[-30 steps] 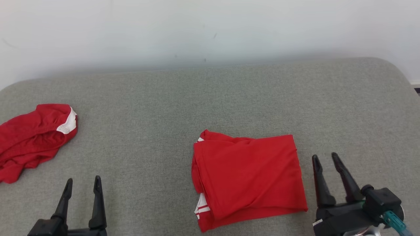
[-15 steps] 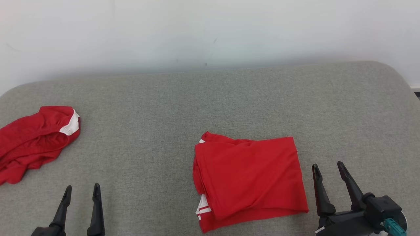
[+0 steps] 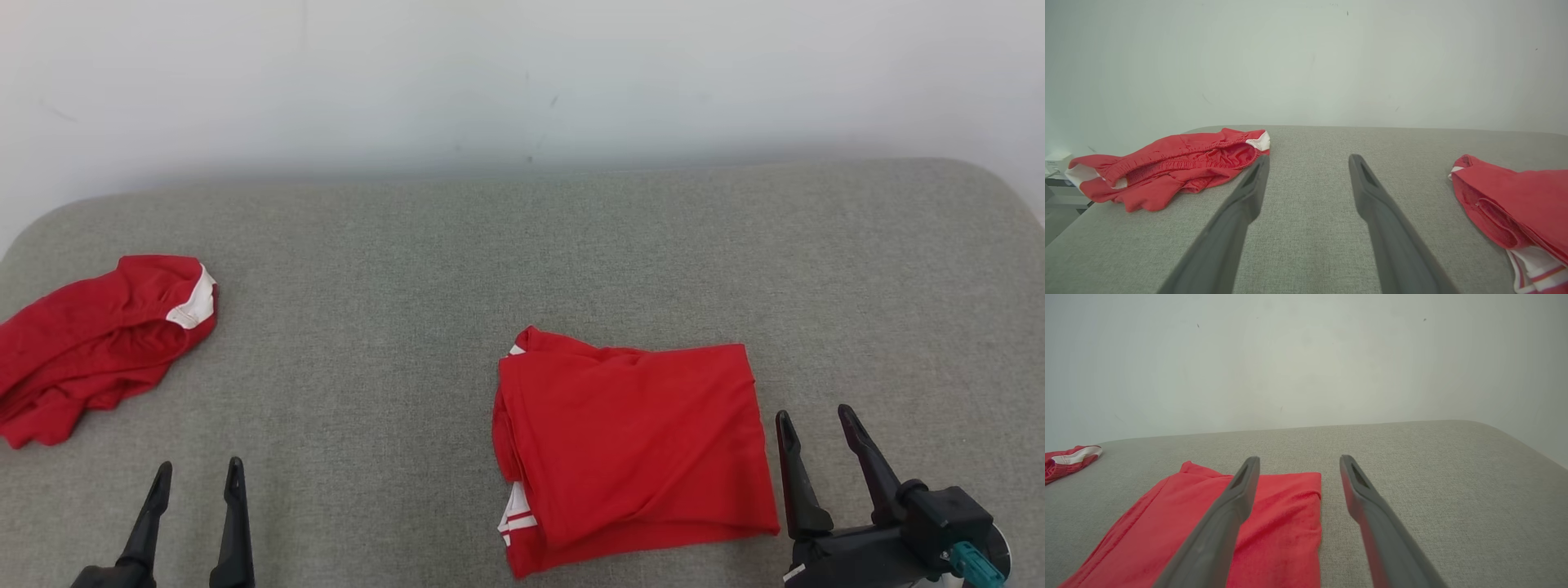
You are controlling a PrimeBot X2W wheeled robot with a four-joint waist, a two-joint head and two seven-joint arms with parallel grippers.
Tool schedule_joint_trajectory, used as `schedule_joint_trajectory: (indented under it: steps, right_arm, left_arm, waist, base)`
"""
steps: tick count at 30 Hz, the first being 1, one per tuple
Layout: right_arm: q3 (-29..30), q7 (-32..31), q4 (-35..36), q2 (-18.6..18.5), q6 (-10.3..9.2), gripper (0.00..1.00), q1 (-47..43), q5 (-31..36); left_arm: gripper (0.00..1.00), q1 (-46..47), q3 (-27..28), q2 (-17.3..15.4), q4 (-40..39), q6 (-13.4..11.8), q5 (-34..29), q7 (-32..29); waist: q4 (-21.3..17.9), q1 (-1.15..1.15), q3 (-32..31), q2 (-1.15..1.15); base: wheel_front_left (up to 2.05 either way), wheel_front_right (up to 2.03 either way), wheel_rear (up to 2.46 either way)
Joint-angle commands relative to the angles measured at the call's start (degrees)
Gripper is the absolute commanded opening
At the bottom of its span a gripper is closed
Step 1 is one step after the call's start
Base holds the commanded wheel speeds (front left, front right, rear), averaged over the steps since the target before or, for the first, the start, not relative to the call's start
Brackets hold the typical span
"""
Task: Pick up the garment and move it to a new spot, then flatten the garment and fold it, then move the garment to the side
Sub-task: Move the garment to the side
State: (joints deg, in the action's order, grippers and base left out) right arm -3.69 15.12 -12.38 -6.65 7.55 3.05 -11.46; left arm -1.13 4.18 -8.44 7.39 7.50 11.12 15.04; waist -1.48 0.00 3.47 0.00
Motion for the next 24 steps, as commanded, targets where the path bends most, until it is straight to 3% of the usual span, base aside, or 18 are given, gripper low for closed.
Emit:
schedule_joint_trajectory:
  steps: [1, 24]
  right_arm:
    - [0.1, 0.0, -0.1, 0.0, -0.14, 1.00, 0.2, 0.3]
    - [-0.5, -0.4, -0.8, -0.4, -0.14, 1.00, 1.0, 0.4]
  left_arm:
    - [1.00, -0.4, 0.0, -0.3, -0.2, -0.1, 0.5, 0.2]
    - [1.00, -0.3, 0.1, 0.4, 0.5, -0.1, 0.2, 0.2]
  waist:
    - [0.1, 0.00, 0.1, 0.00]
    - [0.4, 0.00, 0.3, 0.00]
  base:
    - [0.00, 0.00, 0.00]
    - [0.00, 0.00, 0.00]
